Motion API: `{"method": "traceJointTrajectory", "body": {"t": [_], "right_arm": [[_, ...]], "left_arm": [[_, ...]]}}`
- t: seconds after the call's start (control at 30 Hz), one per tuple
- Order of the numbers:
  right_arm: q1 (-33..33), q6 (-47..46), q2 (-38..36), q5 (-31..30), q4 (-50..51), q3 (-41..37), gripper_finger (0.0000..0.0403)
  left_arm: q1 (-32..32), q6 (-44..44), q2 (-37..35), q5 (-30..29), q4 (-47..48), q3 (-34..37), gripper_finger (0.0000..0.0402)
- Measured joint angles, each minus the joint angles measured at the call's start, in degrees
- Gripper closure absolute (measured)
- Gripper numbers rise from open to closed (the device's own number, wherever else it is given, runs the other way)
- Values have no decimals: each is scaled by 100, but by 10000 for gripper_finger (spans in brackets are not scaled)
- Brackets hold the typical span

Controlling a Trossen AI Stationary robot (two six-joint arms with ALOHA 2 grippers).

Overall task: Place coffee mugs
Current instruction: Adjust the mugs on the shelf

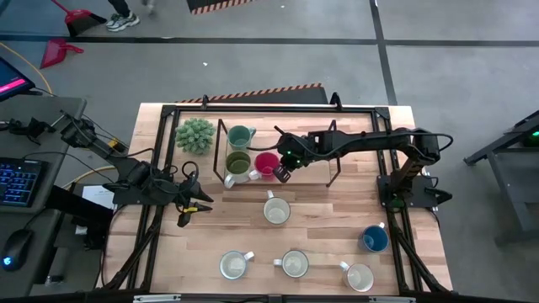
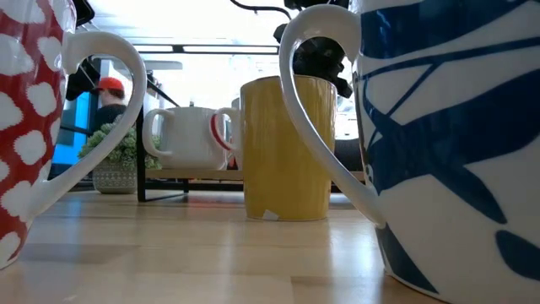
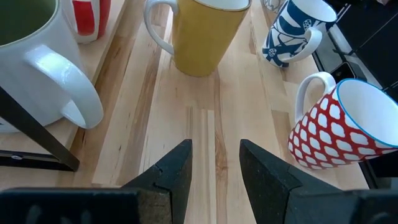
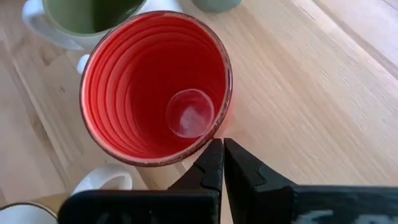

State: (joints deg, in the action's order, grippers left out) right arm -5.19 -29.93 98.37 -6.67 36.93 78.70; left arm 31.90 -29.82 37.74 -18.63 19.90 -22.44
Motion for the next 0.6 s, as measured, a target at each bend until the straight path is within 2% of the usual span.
{"method": "traceJointTrajectory", "body": {"t": [0.17, 0.6], "right_arm": [[-9, -133, 0, -685, 47, 0, 402], [-42, 36, 1, -245, -274, 0, 402]], "left_arm": [[2, 2, 0, 2, -2, 0, 280], [0, 2, 0, 0, 145, 0, 280]]}}
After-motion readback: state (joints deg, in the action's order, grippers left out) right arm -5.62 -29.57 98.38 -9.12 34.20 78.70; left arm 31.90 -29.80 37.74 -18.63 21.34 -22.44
